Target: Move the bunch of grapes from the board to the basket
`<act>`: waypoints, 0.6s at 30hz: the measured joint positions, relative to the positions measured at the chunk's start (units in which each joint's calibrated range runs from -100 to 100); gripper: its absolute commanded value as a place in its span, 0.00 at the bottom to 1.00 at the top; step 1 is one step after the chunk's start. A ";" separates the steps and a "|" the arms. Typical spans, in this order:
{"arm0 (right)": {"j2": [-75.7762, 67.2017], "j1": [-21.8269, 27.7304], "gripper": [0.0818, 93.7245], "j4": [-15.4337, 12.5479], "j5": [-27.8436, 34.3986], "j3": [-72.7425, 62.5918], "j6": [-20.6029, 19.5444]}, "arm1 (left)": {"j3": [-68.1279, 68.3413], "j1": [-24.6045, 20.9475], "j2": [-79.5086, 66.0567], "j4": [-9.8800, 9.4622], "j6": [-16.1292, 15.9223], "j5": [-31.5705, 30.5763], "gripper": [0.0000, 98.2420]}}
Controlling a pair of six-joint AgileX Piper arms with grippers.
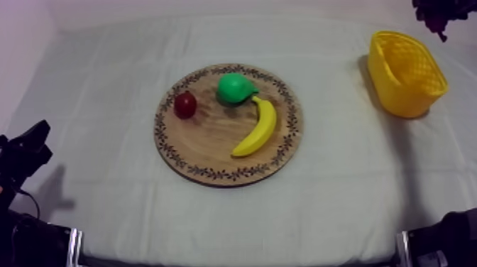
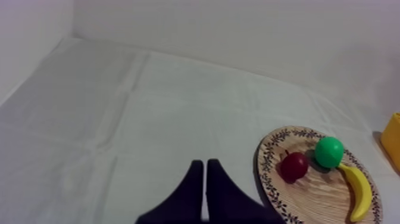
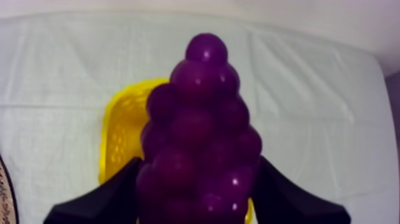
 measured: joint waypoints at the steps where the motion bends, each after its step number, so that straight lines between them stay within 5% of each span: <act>1: 0.55 0.29 0.39 -0.33 0.00 0.44 0.20 | 0.00 0.00 0.00 0.00 0.00 0.00 0.00; 18: 12.62 2.63 0.40 -6.16 -4.79 5.34 7.38 | 0.00 0.00 0.00 0.00 0.00 0.00 0.00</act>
